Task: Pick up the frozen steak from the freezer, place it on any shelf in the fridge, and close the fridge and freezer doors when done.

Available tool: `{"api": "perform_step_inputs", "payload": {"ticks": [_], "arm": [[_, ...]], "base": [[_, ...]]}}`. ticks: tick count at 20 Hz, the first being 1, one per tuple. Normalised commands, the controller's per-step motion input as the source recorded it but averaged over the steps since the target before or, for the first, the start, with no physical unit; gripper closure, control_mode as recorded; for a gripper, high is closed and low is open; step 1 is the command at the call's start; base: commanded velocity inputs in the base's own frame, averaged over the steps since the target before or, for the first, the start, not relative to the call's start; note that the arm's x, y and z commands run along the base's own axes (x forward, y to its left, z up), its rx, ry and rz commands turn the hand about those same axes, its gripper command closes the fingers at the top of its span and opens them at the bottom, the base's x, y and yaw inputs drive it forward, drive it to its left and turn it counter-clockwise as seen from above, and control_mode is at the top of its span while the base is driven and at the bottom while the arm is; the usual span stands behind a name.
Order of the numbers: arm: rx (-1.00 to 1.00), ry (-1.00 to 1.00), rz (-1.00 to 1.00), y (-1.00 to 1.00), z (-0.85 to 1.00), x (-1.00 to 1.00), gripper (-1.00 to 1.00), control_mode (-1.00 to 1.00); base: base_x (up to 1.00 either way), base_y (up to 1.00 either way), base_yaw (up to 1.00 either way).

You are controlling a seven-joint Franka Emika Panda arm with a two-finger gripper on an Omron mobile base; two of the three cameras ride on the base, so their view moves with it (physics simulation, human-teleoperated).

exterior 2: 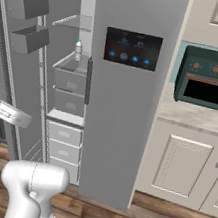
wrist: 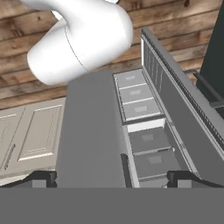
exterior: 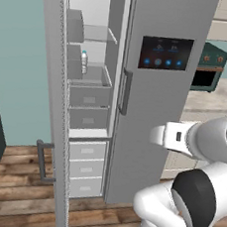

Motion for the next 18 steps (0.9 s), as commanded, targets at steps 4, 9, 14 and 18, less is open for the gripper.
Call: {"api": "perform_step_inputs", "payload": {"ticks": [4, 9, 14, 18], "arm": [[0.00, -0.01, 0.00, 0.08, 0.00, 0.00, -1.00, -1.00], [0.00, -0.02, 0.00, 0.03, 0.00, -0.18, -1.00, -1.00], [0.00, -0.10, 0.02, 0.26, 0.01, -0.34, -1.00, -1.00], [0.00, -0.14, 0.00, 0.48, 0.01, -0.06, -1.00, -1.00]], "base": [[0.00, 0.00, 0.00], [0.00, 0.00, 0.00], [0.00, 0.00, 0.00], [0.00, 0.00, 0.00]]}}
